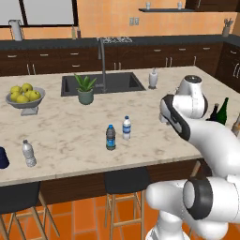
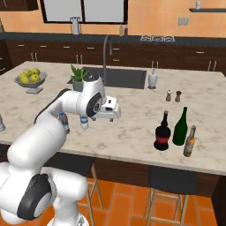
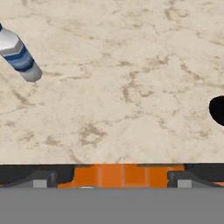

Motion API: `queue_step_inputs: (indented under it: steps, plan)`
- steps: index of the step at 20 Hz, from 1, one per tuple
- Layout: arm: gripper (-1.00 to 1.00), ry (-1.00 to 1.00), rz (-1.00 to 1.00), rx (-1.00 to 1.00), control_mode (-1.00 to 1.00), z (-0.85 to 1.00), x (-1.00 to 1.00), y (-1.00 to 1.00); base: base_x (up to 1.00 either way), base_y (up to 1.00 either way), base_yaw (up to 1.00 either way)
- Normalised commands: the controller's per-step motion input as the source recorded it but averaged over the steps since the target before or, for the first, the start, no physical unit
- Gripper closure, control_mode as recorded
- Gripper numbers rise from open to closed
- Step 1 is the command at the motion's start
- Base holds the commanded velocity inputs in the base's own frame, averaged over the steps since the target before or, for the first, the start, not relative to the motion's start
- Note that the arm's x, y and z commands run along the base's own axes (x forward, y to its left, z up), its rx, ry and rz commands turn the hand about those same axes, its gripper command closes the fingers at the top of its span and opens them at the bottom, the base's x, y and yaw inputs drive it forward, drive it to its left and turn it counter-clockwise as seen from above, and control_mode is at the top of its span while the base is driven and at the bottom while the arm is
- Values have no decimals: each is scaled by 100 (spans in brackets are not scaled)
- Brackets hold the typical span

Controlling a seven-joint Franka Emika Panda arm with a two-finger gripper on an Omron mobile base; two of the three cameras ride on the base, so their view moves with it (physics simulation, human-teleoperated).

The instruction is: Move the plastic bottles in the middle to the plastics group, and the glass bottles in the middle to the glass group.

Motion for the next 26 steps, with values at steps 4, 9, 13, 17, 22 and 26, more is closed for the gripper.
queue_step_inputs:
  steps: [4, 9, 13, 17, 22, 26]
  plan:
    - [-100, -4, 0, 0, -100, 0, 0, 100, 0, 0, 0]
    - [-100, -4, 0, 0, -100, 5, 2, 97, 0, 0, 0]
    - [-100, 0, 0, 0, -100, 8, 3, 90, 0, 0, 0]
    - [-100, 0, 3, 7, -100, 5, 2, 66, 0, 0, 0]
    - [-100, 0, 1, 9, -100, 0, 18, 63, 0, 0, 0]
    - [-100, 0, 0, 9, -100, 0, 25, 40, 0, 0, 0]
